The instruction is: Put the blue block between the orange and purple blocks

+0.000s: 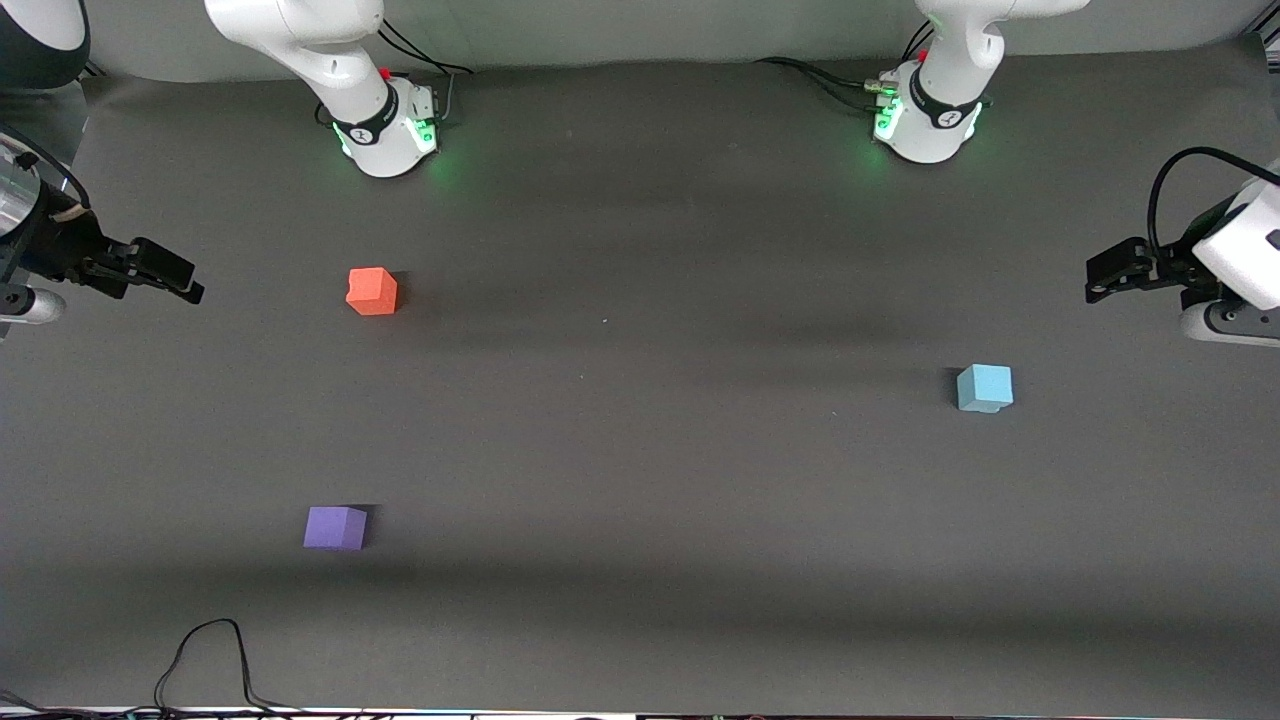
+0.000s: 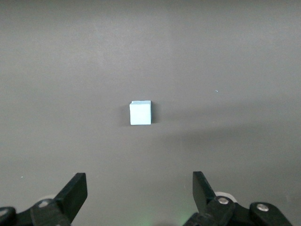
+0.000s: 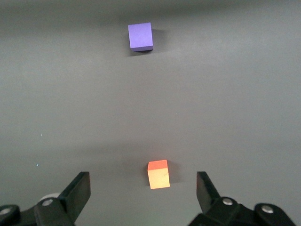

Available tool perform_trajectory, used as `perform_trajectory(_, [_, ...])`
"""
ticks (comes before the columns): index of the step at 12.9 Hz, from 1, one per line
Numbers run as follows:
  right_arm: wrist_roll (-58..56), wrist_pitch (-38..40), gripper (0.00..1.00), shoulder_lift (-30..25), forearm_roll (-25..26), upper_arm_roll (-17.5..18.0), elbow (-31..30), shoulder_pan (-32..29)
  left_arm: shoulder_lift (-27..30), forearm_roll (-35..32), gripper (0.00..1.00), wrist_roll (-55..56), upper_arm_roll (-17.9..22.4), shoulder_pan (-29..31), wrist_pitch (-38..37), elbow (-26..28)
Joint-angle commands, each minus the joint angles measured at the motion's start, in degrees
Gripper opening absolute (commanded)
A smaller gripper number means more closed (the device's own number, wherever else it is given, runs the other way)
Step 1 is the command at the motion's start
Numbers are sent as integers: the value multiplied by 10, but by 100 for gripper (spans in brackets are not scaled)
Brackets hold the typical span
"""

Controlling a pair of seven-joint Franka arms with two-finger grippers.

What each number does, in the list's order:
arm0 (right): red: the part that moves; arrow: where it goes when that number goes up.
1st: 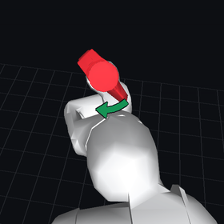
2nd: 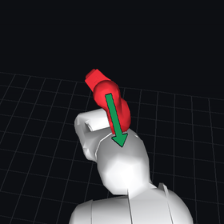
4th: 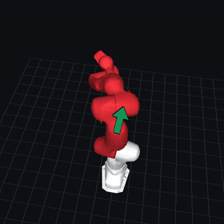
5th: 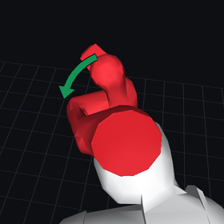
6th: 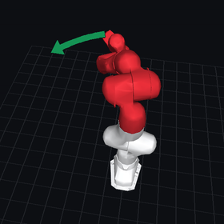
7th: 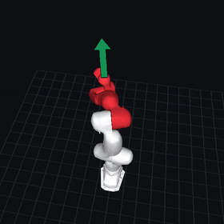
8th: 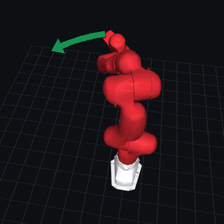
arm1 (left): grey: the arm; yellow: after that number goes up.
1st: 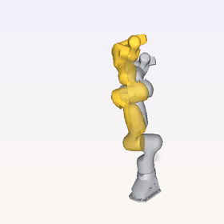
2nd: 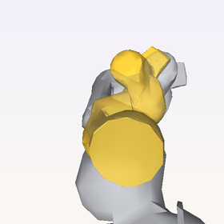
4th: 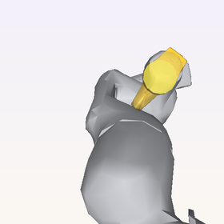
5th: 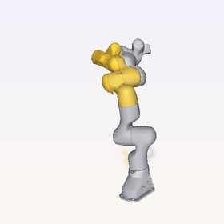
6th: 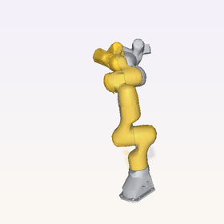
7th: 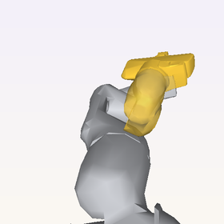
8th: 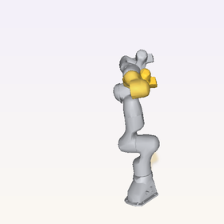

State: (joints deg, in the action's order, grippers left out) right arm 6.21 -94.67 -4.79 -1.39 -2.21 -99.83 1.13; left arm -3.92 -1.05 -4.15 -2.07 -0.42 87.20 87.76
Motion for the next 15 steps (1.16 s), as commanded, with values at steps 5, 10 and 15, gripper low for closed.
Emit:
perform_trajectory(5, [-6,-9,100,-7,2,-3,-11,-1,-4,8,100,9,3,-1,-25,-8])
perform_trajectory(10, [-7,-3,100,-1,1,-3,-11,-2,62,7,100,-31,10,17,15,96])
perform_trajectory(15, [-3,-1,100,0,1,-1,-12,-1,85,7,100,-31,15,16,159,251])
